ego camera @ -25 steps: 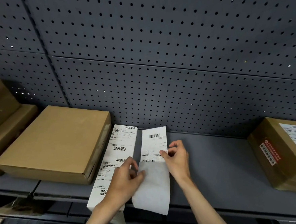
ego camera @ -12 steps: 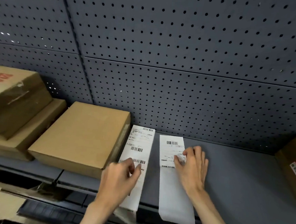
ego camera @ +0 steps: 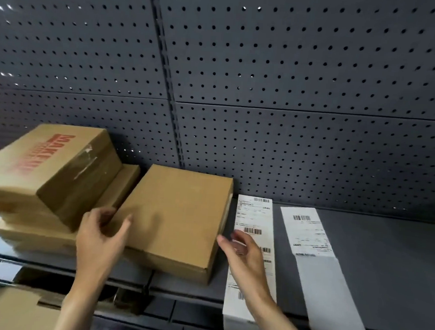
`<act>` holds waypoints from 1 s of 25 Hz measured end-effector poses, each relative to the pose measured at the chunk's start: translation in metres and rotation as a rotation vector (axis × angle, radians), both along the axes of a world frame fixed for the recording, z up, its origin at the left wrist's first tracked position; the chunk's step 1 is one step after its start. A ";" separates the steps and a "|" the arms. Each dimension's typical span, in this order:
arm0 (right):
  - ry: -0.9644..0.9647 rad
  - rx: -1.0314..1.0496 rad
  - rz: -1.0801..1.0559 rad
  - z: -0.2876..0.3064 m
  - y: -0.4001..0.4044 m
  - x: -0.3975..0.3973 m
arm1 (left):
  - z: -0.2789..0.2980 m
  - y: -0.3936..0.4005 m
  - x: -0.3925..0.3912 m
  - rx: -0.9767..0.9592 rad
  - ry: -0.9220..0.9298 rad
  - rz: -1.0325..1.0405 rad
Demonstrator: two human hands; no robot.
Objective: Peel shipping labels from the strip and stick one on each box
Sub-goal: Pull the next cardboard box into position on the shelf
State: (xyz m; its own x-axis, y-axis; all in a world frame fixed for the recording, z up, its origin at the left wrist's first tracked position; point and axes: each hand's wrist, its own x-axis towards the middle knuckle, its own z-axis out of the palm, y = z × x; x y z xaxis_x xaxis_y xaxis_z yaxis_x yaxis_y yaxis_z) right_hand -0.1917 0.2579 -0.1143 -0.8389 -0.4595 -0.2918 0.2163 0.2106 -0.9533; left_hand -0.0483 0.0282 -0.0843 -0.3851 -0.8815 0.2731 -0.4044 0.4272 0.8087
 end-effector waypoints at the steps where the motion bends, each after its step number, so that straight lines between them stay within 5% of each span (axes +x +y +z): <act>1: -0.076 -0.048 -0.019 0.001 -0.007 0.006 | -0.005 -0.006 0.005 0.075 0.000 0.009; 9: -0.171 -0.131 -0.086 -0.006 -0.040 0.032 | -0.007 -0.018 0.007 0.052 -0.407 -0.061; 20: -0.281 -0.338 -0.160 0.022 -0.008 0.013 | 0.010 0.021 0.023 0.636 0.382 -0.205; 25: -0.214 -0.353 -0.215 0.044 0.045 -0.014 | 0.005 0.068 -0.010 0.742 0.403 -0.248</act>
